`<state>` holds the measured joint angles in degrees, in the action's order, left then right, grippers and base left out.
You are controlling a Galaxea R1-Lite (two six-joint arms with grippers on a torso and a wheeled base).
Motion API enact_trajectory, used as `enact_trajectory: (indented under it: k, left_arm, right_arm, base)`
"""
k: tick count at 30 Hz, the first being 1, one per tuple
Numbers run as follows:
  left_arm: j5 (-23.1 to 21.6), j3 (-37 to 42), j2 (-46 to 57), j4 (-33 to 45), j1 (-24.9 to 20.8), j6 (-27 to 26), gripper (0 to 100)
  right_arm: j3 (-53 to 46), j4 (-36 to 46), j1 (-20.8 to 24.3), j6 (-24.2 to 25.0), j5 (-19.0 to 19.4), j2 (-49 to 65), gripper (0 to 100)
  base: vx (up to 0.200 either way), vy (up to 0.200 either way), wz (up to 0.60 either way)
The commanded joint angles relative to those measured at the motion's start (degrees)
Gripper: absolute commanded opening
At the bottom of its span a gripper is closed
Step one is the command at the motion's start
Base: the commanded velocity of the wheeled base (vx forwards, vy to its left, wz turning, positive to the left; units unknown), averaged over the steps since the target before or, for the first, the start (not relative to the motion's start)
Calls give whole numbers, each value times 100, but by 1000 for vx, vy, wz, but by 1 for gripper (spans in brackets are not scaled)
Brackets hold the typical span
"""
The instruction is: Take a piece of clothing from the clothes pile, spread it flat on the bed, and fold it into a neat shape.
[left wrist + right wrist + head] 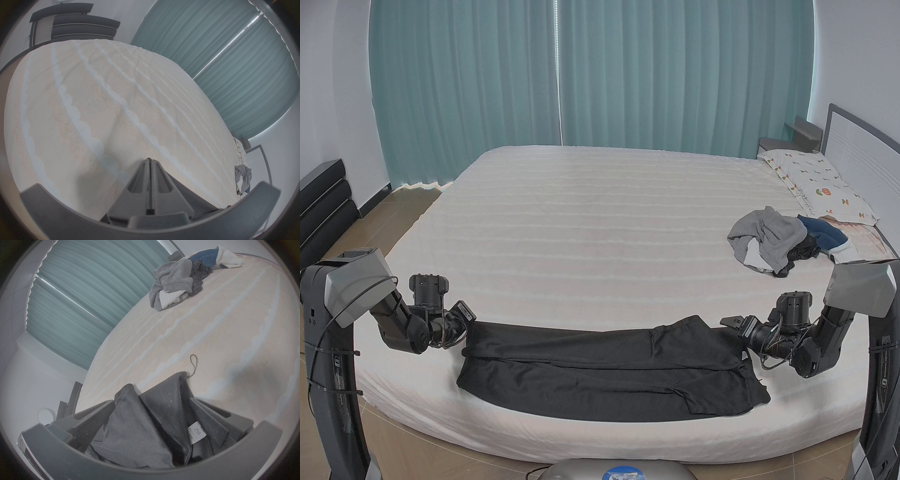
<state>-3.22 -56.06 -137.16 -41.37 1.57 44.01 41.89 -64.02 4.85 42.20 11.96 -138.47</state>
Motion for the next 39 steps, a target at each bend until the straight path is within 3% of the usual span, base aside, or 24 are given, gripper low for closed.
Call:
enact_trajectory:
  k: [1, 4, 5, 25, 26, 34, 39]
  left_arm:
    - [-3, -1, -13, -2, 1, 3, 0]
    - [5, -1, -13, -2, 1, 3, 0]
    - [5, -1, -13, -2, 1, 3, 0]
    - [-3, -1, -13, 7, 1, 3, 0]
    - [-3, -1, -13, 7, 1, 3, 0]
    - [-3, -1, -13, 15, 1, 3, 0]
    - [-3, -1, -13, 15, 1, 3, 0]
  right_arm:
    - [109, 39, 16, -2, -1, -101, 100]
    - [215, 127, 16, -2, -18, -127, 100]
    - [215, 127, 25, -2, -36, -136, 0]
    - [109, -506, -63, -63, -45, -171, 0]
    - [109, -488, -72, -90, -45, -171, 100]
    - [-5, -532, -160, -116, -45, 13, 100]
    - [-383, -514, -107, -125, 8, 743, 100]
  base:
    - [0, 0, 0]
    - [0, 0, 0]
    - [0, 0, 0]
    - [0, 0, 0]
    - [0, 0, 0]
    - [0, 0, 0]
    - [0, 0, 0]
